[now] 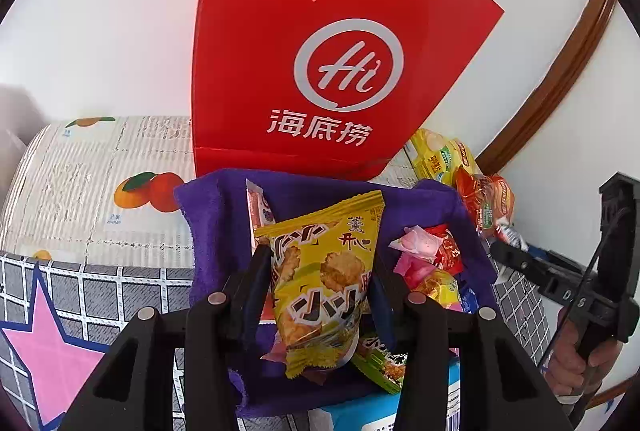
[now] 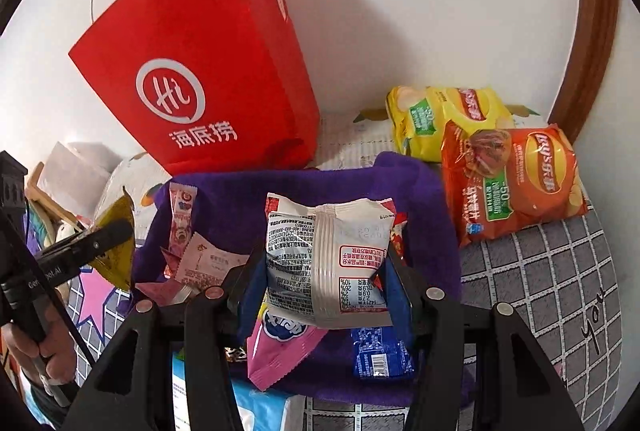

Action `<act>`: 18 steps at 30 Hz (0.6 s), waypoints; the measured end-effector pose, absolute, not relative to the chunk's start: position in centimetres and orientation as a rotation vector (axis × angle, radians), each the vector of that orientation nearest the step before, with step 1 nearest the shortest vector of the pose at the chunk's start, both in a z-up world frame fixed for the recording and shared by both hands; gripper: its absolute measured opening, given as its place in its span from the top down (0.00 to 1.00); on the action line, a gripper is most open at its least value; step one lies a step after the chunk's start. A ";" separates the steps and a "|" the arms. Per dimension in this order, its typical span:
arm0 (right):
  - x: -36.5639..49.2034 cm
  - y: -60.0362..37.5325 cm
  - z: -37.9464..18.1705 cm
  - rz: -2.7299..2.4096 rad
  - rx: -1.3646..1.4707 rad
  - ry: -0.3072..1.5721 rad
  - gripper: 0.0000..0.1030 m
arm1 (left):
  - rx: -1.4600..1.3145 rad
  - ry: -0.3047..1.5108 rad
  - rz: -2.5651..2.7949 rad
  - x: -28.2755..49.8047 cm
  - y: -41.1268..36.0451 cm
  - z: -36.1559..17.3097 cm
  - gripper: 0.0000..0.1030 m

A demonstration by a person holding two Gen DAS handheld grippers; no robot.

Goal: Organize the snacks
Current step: 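Lower both held bags onto the purple towel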

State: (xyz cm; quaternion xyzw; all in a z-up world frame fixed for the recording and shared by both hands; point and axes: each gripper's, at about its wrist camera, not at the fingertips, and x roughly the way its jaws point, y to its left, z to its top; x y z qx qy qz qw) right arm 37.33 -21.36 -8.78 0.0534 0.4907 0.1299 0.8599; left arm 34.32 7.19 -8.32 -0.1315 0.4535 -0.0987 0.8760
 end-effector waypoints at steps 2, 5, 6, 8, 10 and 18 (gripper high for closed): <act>37.6 -21.3 -9.4 0.271 0.105 1.055 0.48 | -0.277 0.948 -0.205 34.4 7.3 -8.4 0.58; 38.1 -21.3 -10.5 0.247 0.094 1.099 0.48 | -0.283 0.953 -0.197 34.5 7.5 -8.6 0.58; 38.2 -21.4 -10.8 0.241 0.087 1.105 0.48 | -0.285 0.957 -0.198 34.6 7.5 -8.7 0.58; 38.5 -21.3 -11.4 0.241 0.088 1.124 0.48 | -0.288 0.971 -0.196 34.8 7.5 -9.0 0.58; 38.7 -21.3 -11.9 0.245 0.092 1.147 0.48 | -0.288 0.979 -0.194 34.9 7.4 -9.3 0.58; 39.2 -21.3 -13.6 0.221 0.089 1.180 0.48 | -0.299 1.012 -0.157 35.2 7.9 -9.9 0.58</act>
